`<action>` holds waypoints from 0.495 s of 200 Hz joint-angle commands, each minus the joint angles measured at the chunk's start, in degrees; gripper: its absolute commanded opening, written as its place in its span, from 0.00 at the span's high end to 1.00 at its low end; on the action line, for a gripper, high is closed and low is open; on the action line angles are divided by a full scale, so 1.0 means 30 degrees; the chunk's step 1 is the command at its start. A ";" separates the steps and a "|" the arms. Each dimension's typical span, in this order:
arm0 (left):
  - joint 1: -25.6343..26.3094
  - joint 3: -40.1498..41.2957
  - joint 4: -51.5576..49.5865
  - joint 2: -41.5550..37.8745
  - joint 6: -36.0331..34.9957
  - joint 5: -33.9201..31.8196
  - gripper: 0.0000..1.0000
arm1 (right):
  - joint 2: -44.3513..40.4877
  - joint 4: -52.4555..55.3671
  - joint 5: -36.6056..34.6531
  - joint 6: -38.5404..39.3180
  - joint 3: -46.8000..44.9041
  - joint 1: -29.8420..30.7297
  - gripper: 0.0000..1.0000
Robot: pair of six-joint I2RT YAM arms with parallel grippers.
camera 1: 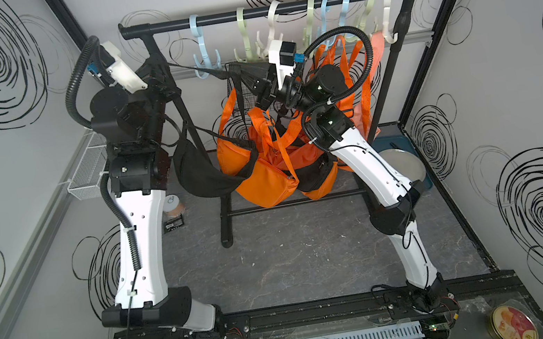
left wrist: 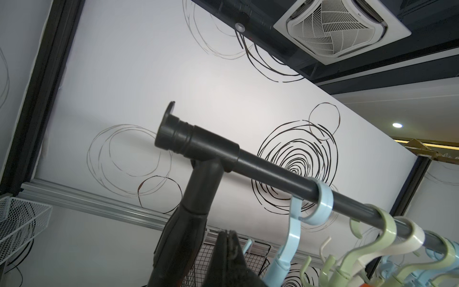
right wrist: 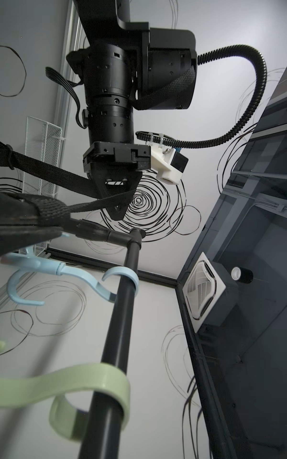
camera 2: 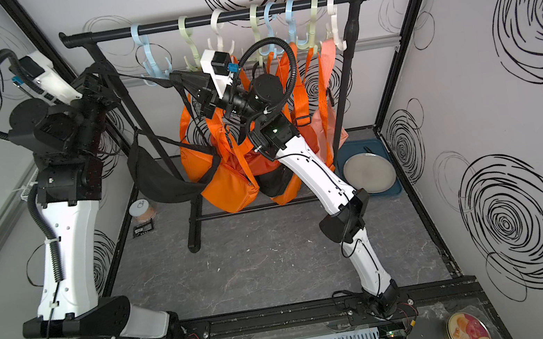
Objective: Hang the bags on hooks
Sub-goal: Hang the bag on the hook.
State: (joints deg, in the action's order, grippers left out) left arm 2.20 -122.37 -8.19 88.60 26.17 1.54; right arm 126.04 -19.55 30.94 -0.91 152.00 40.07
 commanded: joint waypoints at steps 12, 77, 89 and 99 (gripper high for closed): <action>0.0792 -0.3354 -0.0074 0.1560 -0.1370 -0.1913 1.00 | 0.0664 -0.2324 -0.2697 0.1100 0.0517 -0.0292 1.00; 0.1379 -0.5882 -0.0907 0.3837 -0.3231 -0.3068 1.00 | 0.1291 -0.3115 -0.3248 0.0951 0.0788 -0.0752 1.00; 0.1377 -0.6008 -0.1050 0.4127 -0.3377 -0.3007 1.00 | 0.1317 -0.3115 -0.3138 0.0867 0.0831 -0.0840 1.00; 0.1404 -0.6005 -0.1145 0.4264 -0.3579 -0.2946 1.00 | 0.1361 -0.3078 -0.3001 0.0901 0.0858 -0.0900 1.00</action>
State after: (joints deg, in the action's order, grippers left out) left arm 6.70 -138.41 -13.26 100.44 18.00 -5.58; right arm 130.15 -25.26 23.07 1.58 152.27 38.63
